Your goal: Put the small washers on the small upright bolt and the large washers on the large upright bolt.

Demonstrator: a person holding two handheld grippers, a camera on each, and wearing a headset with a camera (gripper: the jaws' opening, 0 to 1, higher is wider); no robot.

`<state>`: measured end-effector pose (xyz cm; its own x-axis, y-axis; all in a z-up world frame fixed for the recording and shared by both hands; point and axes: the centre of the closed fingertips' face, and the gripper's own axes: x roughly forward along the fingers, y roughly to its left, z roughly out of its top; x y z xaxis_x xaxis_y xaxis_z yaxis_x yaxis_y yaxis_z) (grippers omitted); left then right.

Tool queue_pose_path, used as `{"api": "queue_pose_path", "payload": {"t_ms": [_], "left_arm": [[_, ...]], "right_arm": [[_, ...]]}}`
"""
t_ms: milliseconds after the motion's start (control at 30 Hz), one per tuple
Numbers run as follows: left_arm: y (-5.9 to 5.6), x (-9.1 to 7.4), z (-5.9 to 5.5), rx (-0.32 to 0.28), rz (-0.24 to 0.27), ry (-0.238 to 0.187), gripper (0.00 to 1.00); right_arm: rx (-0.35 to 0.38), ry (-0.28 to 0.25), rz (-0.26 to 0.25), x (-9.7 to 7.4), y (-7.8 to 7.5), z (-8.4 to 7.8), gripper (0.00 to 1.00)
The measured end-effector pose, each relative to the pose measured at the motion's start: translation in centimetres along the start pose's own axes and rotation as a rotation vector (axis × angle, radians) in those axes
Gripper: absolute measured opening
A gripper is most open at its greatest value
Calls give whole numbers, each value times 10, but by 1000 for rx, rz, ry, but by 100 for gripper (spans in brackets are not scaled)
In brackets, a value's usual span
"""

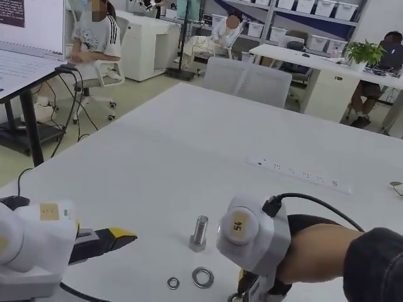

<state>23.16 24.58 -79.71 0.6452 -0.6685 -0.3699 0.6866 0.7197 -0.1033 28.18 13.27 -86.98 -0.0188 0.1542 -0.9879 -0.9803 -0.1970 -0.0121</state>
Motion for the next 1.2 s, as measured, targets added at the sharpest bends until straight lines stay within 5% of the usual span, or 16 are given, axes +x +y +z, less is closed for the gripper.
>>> {"api": "queue_pose_path", "payload": {"t_ms": [467,1200], "left_arm": [[3,1,10,37,10,-76,88],[15,-1,7,179,74,-49,80]], "right_arm": [[38,-42,-20,-18,-7,1,23],[17,-111,-134,-72,-37,24,23]]}}
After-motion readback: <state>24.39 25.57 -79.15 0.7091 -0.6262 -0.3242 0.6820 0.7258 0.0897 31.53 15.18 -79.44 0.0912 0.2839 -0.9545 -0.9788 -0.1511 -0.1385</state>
